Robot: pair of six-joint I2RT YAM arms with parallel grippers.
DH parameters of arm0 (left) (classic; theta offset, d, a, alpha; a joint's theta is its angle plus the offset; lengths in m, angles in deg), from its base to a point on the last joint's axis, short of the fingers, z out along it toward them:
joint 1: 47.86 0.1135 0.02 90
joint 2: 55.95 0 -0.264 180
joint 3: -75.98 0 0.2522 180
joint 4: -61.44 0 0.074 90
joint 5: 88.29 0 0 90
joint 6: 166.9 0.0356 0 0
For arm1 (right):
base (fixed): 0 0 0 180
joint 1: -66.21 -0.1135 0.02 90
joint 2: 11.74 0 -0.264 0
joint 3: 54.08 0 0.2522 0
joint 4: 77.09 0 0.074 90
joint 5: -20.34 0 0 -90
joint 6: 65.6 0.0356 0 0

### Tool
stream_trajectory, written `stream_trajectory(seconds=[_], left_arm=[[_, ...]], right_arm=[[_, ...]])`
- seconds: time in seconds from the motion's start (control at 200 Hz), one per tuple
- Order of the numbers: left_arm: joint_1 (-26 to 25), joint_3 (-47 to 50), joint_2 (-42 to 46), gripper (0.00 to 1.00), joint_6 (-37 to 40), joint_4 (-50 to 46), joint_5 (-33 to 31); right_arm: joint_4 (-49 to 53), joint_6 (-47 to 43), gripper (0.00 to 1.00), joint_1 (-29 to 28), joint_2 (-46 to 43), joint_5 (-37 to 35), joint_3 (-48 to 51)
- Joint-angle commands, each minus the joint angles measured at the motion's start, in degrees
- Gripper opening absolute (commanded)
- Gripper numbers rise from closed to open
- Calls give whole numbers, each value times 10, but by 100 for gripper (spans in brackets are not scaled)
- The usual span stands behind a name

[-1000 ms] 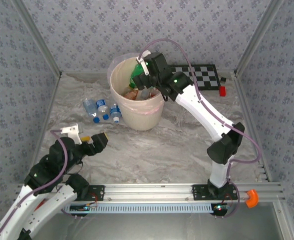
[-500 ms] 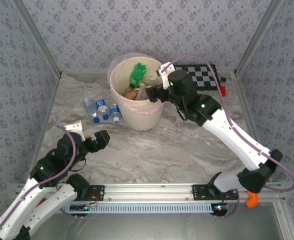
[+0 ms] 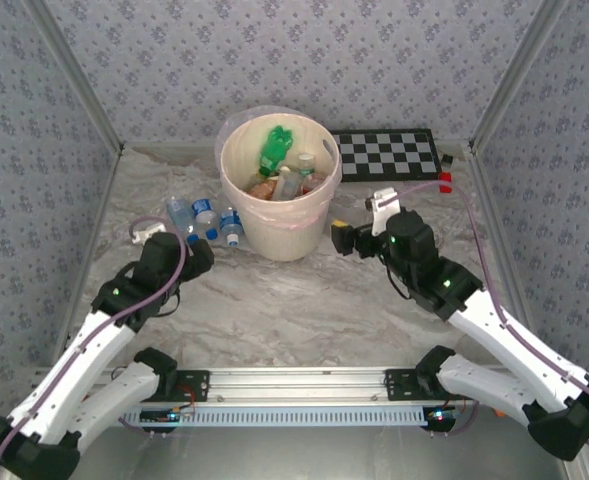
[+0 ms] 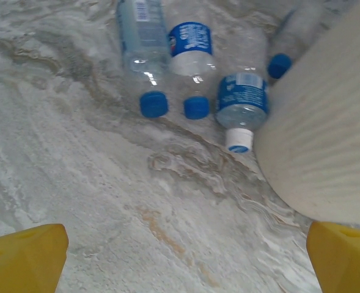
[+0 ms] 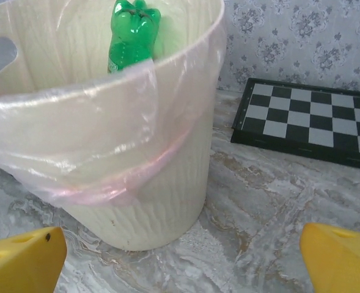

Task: Put the plastic bottles in the bin

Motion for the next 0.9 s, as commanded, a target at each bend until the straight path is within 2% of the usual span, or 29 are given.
stream_trajectory(seconds=[0.0,0.15,0.3,0.415,0.75,0.895], left_arm=[[49,-32,-49,100,21,35,44],[124,-68,-138,100,43,51,99],[173,-104,-228,98,66,67,109],[209,-136,-301,93,81,78,126],[232,-283,-498,91,132,59,107],[239,-326,-557,90,138,53,110]], right_arm=[[-64,34,100,6,-33,17,54],[-106,48,100,13,-64,35,119],[-149,59,100,17,-87,38,164],[-170,69,100,18,-97,45,191],[-191,77,100,19,-105,44,216],[-187,78,100,19,-106,40,215]])
